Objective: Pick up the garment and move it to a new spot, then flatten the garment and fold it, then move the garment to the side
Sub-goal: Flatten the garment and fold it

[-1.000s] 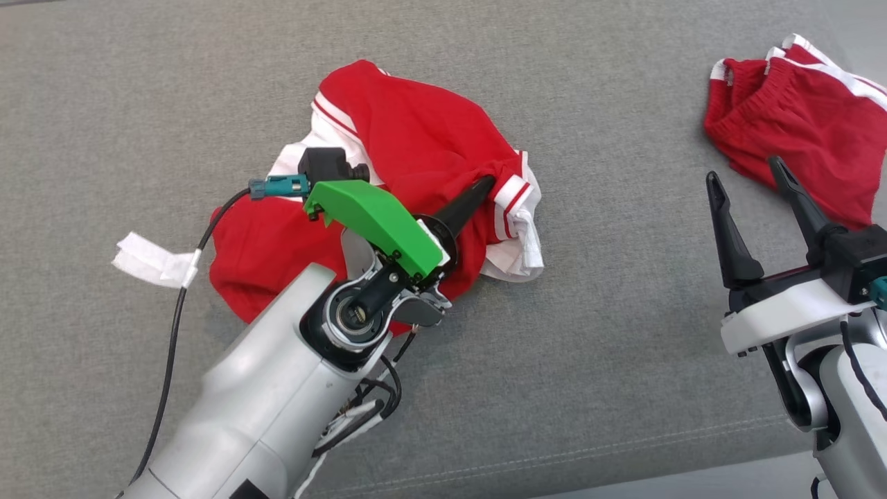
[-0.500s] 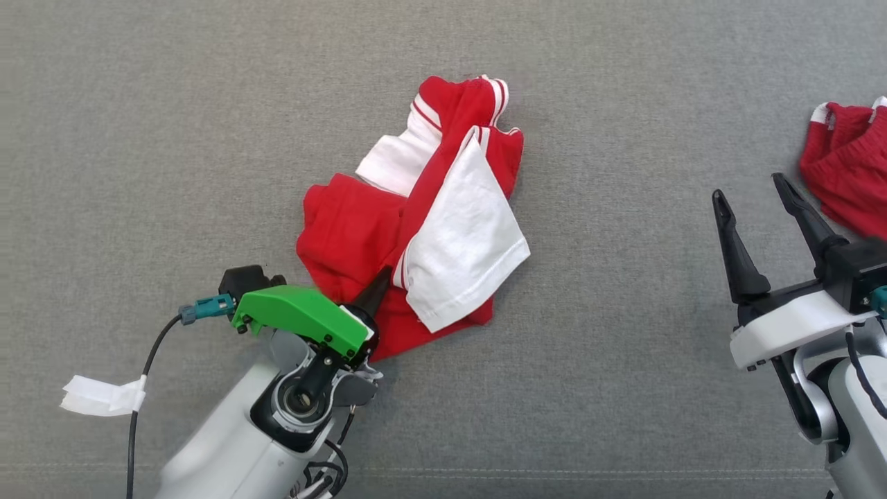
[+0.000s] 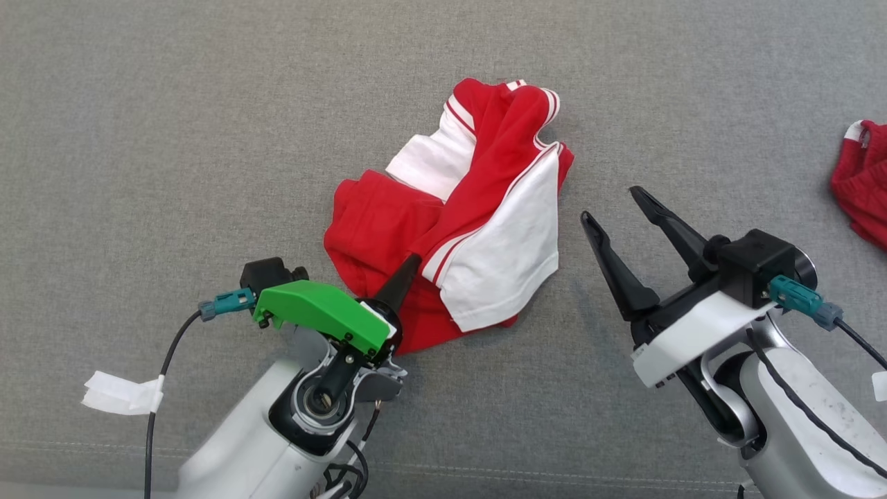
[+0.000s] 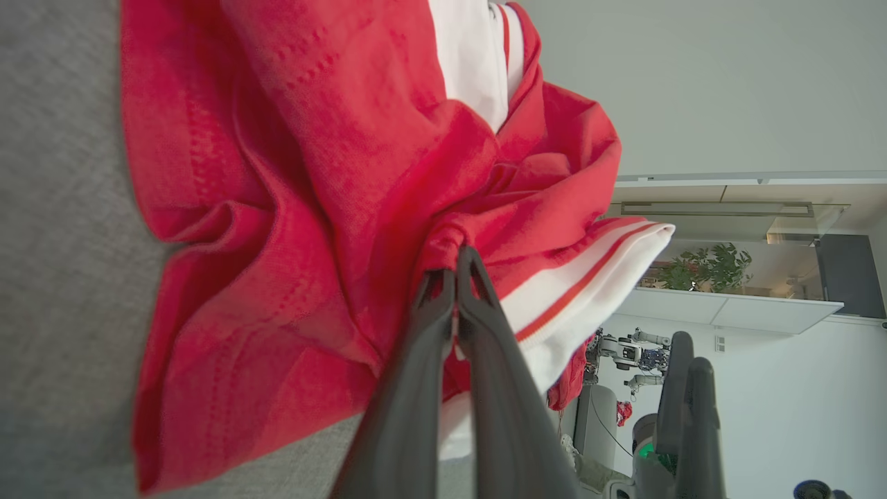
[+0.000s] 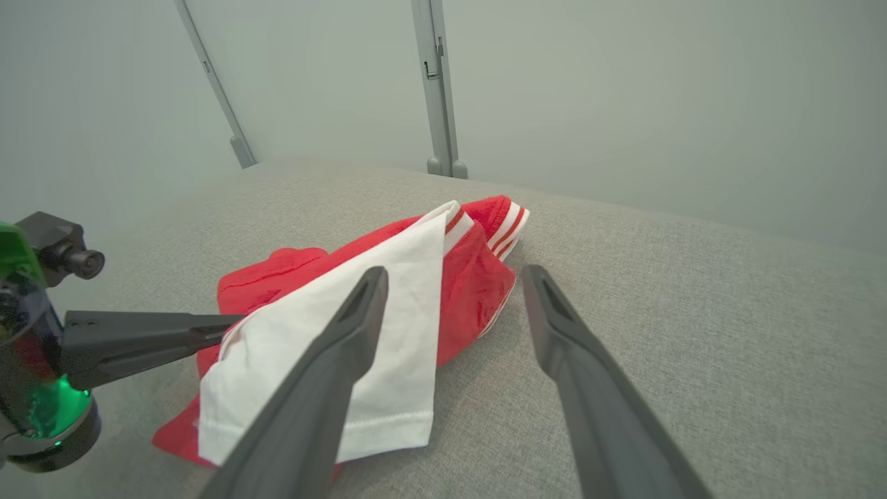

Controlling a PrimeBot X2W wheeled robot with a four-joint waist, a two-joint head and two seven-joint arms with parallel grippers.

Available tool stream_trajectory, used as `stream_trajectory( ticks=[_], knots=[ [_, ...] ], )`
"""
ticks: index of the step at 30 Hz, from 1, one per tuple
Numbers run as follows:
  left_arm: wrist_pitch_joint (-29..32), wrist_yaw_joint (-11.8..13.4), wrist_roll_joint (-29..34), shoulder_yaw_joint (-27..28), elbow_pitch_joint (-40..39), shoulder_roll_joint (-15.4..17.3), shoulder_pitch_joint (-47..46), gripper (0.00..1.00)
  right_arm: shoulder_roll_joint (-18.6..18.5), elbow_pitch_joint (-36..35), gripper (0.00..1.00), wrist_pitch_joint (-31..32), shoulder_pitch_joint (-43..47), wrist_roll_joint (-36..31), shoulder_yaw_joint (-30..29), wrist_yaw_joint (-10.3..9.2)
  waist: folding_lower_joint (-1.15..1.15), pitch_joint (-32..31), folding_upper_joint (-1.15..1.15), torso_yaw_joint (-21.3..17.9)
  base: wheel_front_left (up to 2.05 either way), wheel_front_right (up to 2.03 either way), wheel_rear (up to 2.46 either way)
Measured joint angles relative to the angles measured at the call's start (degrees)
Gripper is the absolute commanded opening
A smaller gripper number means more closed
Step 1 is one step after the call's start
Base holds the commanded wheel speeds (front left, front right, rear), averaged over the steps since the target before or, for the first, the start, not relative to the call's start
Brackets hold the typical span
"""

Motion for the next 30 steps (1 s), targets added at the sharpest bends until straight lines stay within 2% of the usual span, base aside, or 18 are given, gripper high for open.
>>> stream_trajectory(
  ticks=[10,17,30],
  knots=[
    [0.0,0.1,0.04,-0.91,-1.47,-0.02,0.06,0.0,1.57,4.53,1.0,1.67,-4.3,1.0,0.01,0.86,0.0,0.43,0.0,0.2,0.0,0.0,0.0],
    [0.0,0.29,0.2,-1.51,-2.63,-0.07,0.07,0.0,4.9,8.1,1.0,2.87,-6.03,5.12,-0.58,1.83,0.0,0.67,0.0,0.36,0.0,0.0,0.0],
    [0.01,0.71,0.43,-2.6,-3.97,-0.48,0.06,0.0,7.75,13.41,1.0,3.7,-10.16,8.95,-2.89,1.86,0.0,1.34,0.0,0.65,0.0,0.0,0.0]
  ],
)
